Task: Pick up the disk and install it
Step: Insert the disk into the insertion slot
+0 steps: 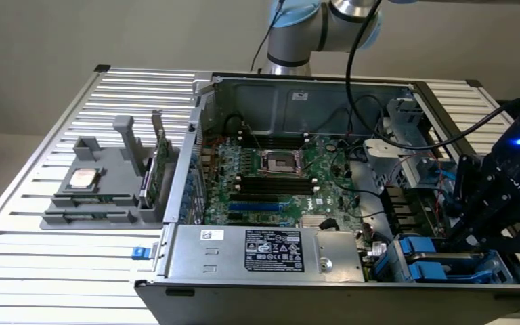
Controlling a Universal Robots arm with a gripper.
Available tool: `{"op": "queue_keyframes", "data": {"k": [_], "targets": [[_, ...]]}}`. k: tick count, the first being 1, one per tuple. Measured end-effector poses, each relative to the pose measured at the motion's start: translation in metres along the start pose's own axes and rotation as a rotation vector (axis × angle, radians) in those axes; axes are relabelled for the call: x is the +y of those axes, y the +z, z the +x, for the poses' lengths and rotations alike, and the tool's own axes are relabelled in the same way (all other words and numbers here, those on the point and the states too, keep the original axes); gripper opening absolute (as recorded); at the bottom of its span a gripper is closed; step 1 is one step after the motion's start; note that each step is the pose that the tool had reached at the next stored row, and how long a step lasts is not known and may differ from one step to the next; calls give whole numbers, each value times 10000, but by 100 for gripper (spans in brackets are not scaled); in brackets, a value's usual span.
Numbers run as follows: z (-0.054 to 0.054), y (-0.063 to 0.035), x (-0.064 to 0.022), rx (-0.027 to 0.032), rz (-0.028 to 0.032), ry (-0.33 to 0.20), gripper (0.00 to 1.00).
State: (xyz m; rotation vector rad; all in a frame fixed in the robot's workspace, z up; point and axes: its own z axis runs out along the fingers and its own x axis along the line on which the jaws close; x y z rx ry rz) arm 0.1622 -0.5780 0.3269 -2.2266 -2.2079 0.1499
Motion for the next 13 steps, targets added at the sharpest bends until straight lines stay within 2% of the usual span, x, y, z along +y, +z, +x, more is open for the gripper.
{"op": "queue_keyframes", "data": {"k": [6,8,9,12,13], "targets": [[-1,6,1,8,13,-5,18],[0,5,0,10,26,-4,30],[0,-2,-1,2,40,-4,30],[-2,-24,-2,2,151,-13,48],[-2,-34,-3,-1,193,-14,48]]}}
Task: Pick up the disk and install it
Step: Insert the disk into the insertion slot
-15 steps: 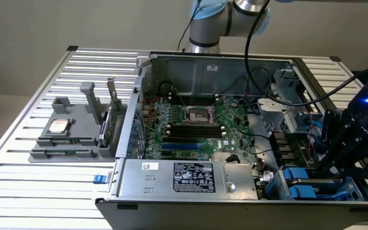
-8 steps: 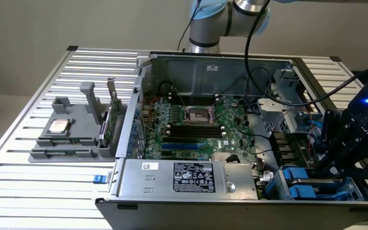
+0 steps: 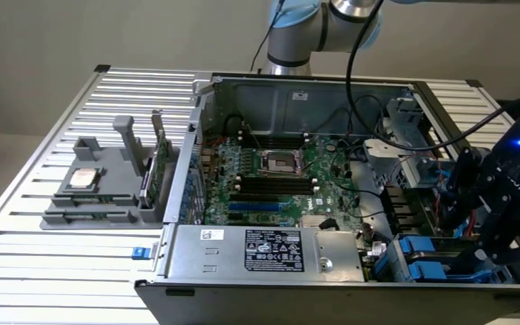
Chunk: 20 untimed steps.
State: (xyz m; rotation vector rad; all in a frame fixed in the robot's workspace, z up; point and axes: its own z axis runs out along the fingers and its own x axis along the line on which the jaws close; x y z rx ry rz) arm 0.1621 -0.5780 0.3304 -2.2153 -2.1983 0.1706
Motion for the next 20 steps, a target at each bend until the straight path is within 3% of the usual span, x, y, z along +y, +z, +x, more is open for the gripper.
{"op": "queue_keyframes", "data": {"k": [3,7,8,10,13,20], "targets": [[-2,-25,-2,1,132,-9,65],[-4,-69,-7,-3,314,-21,71],[-5,-83,-9,-3,352,-22,78],[-8,-115,-16,-2,405,-24,78],[-11,-175,-26,-4,437,-25,78],[-27,-384,-58,0,448,-8,78]]}}
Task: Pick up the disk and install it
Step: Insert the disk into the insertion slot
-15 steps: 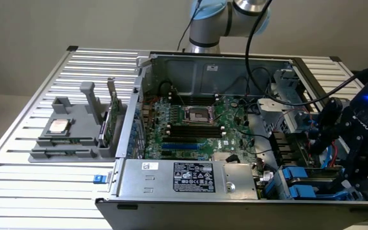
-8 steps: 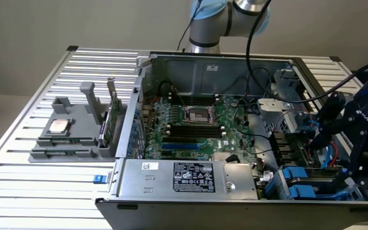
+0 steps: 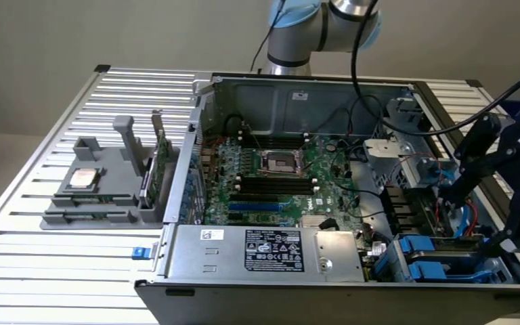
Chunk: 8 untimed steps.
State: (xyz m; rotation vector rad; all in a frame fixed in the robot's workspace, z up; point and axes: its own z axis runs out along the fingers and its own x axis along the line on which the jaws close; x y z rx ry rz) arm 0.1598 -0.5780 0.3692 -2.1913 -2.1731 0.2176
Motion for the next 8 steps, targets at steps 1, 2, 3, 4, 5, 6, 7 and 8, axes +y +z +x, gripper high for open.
{"op": "queue_keyframes", "data": {"k": [1,2,3,4,5,6,7,8], "targets": [[-3,-30,-8,-1,1,3,76],[-6,-54,-16,-1,1,6,76],[-9,-72,-25,-1,1,6,69],[-14,-85,-35,0,0,8,63],[-19,-91,-48,2,1,9,57],[-25,-94,-64,2,1,10,51],[-29,-94,-82,2,1,10,51],[-33,-91,-105,1,1,10,45]]}}
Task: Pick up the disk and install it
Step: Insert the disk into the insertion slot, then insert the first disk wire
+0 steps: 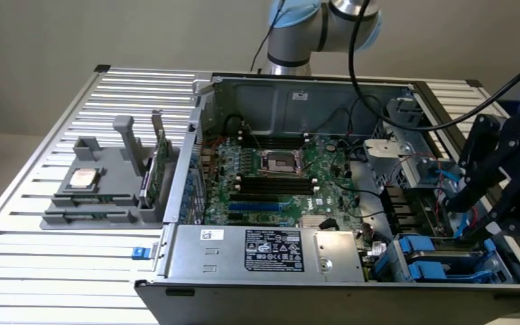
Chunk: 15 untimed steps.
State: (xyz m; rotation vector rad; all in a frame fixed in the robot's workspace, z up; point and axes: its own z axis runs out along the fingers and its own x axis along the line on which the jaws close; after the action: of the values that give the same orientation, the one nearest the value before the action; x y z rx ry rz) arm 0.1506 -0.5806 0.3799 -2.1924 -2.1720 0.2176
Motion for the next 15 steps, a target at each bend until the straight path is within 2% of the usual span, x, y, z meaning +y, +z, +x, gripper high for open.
{"op": "queue_keyframes", "data": {"k": [3,4,8,15], "targets": [[-15,13,-91,-12,0,1,33],[-21,18,-125,-16,0,2,33],[-35,35,-249,-39,0,6,11],[-35,38,-270,-50,-1,7,11]]}}
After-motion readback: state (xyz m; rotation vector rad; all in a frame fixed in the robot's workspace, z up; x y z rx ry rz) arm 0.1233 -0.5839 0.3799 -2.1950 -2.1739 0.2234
